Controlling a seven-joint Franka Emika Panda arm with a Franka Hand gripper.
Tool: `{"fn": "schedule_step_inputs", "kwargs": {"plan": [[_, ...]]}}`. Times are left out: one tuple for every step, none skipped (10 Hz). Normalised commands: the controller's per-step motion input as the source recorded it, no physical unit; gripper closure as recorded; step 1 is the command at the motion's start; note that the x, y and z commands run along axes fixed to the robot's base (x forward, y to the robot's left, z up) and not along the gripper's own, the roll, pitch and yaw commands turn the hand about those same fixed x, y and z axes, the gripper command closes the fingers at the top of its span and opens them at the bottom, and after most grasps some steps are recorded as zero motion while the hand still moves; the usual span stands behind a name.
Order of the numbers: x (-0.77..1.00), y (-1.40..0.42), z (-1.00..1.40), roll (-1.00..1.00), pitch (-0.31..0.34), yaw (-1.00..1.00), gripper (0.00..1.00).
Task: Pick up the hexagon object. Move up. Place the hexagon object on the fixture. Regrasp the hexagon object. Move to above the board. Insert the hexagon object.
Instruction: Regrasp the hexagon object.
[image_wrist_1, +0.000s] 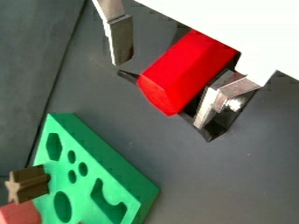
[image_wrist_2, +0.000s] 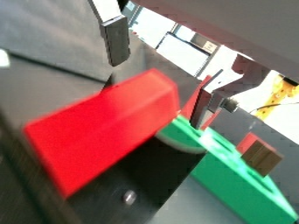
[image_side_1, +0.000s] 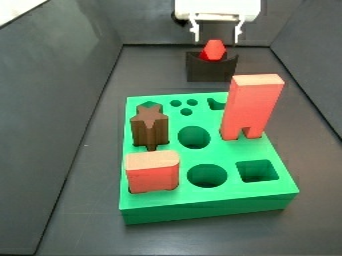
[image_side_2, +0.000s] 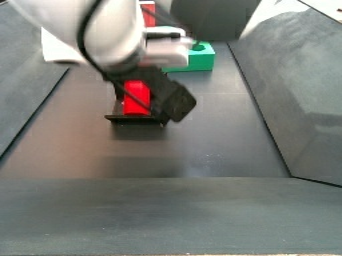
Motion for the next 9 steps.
{"fn": "schedule_step_inputs", "kwargs": {"plan": [[-0.04, 0.00, 1.00, 0.05, 0.006, -0.01, 0.00], [-0.04, 0.00, 0.90, 0.04, 0.017, 0.00, 0.00], [-0.04, 0.01, 0.66, 0.03, 0.019, 0.00, 0.00], [-0.04, 0.01, 0.47, 0.02, 0.023, 0.00, 0.00], [-0.03, 0.01, 0.35, 0.02, 0.028, 0.00, 0.00], [-0.13, -0.84, 0.76, 1.00, 0.053, 0.03, 0.00], [-0.12, -0.79, 0.68, 1.00, 0.050, 0.03, 0.00], [-0.12, -0.67, 0.55, 1.00, 0.039, 0.02, 0.00], [-0.13, -0.52, 0.36, 1.00, 0.031, 0.02, 0.00]]}}
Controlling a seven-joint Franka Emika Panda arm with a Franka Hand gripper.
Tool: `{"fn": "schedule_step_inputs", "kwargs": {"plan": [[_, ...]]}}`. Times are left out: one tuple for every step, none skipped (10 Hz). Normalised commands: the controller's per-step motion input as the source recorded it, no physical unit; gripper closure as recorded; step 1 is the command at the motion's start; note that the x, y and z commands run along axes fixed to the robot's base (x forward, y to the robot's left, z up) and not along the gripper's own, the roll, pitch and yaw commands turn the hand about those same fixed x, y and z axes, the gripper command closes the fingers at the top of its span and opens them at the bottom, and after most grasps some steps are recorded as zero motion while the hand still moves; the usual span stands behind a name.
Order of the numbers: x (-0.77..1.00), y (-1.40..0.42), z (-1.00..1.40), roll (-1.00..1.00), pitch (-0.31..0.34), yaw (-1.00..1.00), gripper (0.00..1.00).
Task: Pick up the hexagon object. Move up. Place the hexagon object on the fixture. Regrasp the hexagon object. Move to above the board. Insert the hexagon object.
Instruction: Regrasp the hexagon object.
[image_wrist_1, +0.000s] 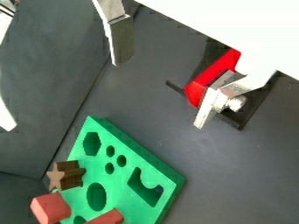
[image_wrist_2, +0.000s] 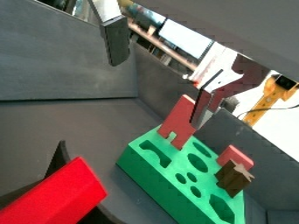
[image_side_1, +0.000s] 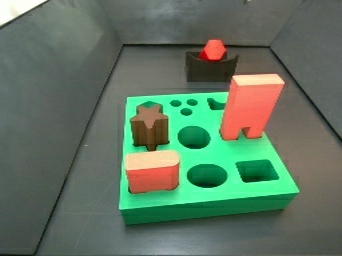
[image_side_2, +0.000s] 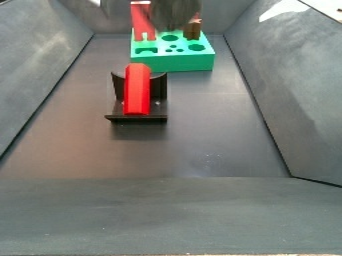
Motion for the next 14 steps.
{"fn": "schedule_step_inputs", "kwargs": {"plan": [[-0.10, -0.37, 0.15, 1.00, 0.027, 0.02, 0.00], [-0.05, -0.14, 0.04, 1.00, 0.025, 0.02, 0.00], [-0.03, -0.03, 0.03, 1.00, 0.026, 0.02, 0.00], [-0.02, -0.02, 0.02, 1.00, 0.026, 0.02, 0.00], [-0.03, -0.03, 0.01, 1.00, 0.019, 0.02, 0.00], [-0.04, -0.03, 0.01, 1.00, 0.014, 0.02, 0.00], [-0.04, -0.03, 0.01, 1.00, 0.009, 0.02, 0.00], [-0.04, -0.03, 0.00, 1.00, 0.003, 0.03, 0.00], [-0.04, -0.02, 0.00, 1.00, -0.004, 0.03, 0.00], [-0.04, -0.02, 0.00, 1.00, -0.011, 0.03, 0.00], [-0.03, -0.02, 0.00, 1.00, -0.016, 0.03, 0.00], [-0.03, -0.02, 0.00, 1.00, -0.019, 0.03, 0.00], [-0.03, -0.01, 0.01, 1.00, -0.019, 0.03, 0.00], [-0.02, -0.01, 0.02, 1.00, -0.017, 0.03, 0.00]]}}
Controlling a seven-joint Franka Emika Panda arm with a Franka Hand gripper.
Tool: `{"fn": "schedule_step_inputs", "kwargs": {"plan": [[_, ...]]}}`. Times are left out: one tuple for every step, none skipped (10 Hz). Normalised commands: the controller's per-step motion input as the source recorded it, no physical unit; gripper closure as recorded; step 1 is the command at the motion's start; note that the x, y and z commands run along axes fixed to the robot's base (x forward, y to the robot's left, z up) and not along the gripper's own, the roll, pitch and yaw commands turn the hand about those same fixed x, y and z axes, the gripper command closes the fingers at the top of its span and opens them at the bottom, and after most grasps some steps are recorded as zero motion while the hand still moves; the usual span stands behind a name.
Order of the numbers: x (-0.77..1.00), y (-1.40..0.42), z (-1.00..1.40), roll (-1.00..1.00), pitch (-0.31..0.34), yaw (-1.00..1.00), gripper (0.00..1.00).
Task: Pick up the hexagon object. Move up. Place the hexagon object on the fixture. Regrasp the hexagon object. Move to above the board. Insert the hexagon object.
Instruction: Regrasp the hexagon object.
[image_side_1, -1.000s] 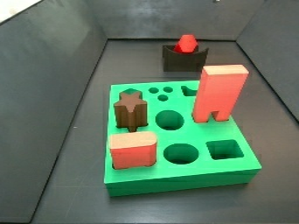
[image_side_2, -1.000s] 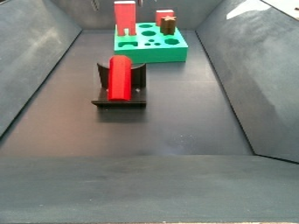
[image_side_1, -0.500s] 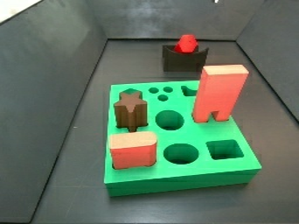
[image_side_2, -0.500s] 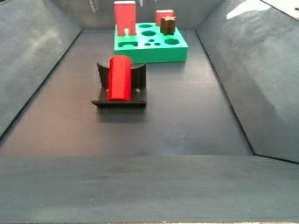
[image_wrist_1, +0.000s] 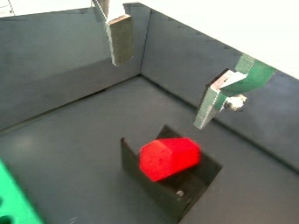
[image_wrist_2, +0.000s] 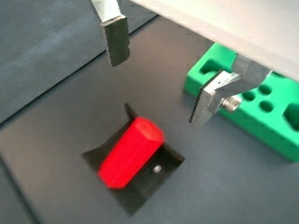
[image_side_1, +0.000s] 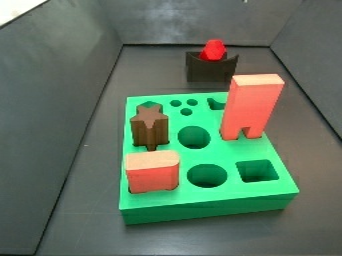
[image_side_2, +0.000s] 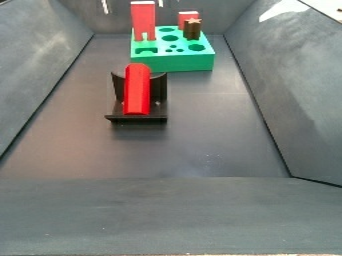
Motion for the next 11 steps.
{"fn": "schedule_step_inputs", "kwargs": {"plan": [[-0.01, -0.02, 0.01, 1.00, -0.013, 0.03, 0.00], [0.01, -0.02, -0.01, 1.00, -0.009, 0.03, 0.00], [0.02, -0.02, -0.01, 1.00, -0.003, 0.04, 0.00], [0.03, -0.02, -0.01, 1.00, 0.005, 0.04, 0.00], [0.04, -0.02, -0.01, 1.00, 0.016, 0.04, 0.00], [0.06, -0.03, -0.01, 1.00, 0.038, 0.05, 0.00], [0.07, -0.03, -0.01, 1.00, 0.059, 0.06, 0.00], [0.08, -0.03, -0.02, 1.00, 0.084, 0.07, 0.00], [0.09, -0.03, -0.02, 0.99, 0.114, 0.09, 0.00], [0.09, -0.04, -0.01, 0.72, 0.119, 0.10, 0.00], [0.10, -0.04, -0.02, 0.52, 0.116, 0.11, 0.00]]}}
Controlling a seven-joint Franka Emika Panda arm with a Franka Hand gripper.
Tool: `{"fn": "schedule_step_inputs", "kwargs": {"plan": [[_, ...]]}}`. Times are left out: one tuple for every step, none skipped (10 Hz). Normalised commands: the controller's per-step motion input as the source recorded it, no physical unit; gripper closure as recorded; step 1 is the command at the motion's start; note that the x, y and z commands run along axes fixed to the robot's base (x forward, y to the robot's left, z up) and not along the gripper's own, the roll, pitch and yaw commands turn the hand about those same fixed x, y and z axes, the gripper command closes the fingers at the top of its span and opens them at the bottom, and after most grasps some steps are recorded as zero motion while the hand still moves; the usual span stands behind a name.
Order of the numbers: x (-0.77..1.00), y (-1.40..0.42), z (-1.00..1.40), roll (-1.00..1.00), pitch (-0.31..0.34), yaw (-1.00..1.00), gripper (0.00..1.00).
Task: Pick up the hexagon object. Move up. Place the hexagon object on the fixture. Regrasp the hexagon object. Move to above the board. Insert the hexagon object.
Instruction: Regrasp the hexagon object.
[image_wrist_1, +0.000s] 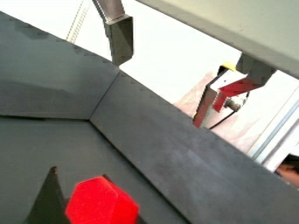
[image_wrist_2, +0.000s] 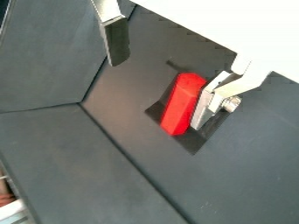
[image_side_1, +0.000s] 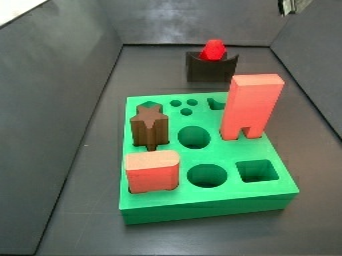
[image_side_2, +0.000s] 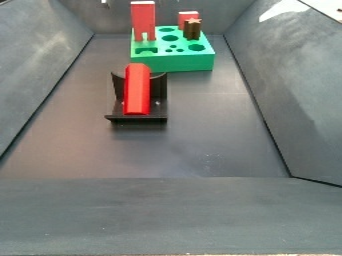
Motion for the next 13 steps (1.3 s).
{"fn": "schedule_step_inputs", "kwargs": {"plan": [[0.09, -0.03, -0.01, 0.32, 0.103, 0.13, 0.00], [0.08, -0.03, -0.01, 0.25, 0.088, 0.14, 0.00], [0.03, 0.08, -1.00, 0.17, 0.054, 0.14, 0.00], [0.03, 0.08, -1.00, 0.16, 0.031, 0.14, 0.00], [0.04, 0.07, -1.00, 0.14, -0.001, 0.13, 0.00], [0.06, 0.06, -1.00, 0.11, -0.035, 0.12, 0.00], [0.06, 0.06, -1.00, 0.08, -0.058, 0.10, 0.00], [0.07, 0.05, -1.00, 0.07, -0.078, 0.09, 0.00], [0.08, 0.05, -1.00, 0.06, -0.093, 0.06, 0.00], [0.09, 0.04, -1.00, 0.07, -0.095, 0.04, 0.00], [0.10, 0.04, -1.00, 0.07, -0.088, 0.02, 0.00], [0.10, 0.03, -1.00, 0.07, -0.079, 0.00, 0.00], [0.10, 0.03, -0.90, 0.07, -0.065, -0.01, 0.00]]}}
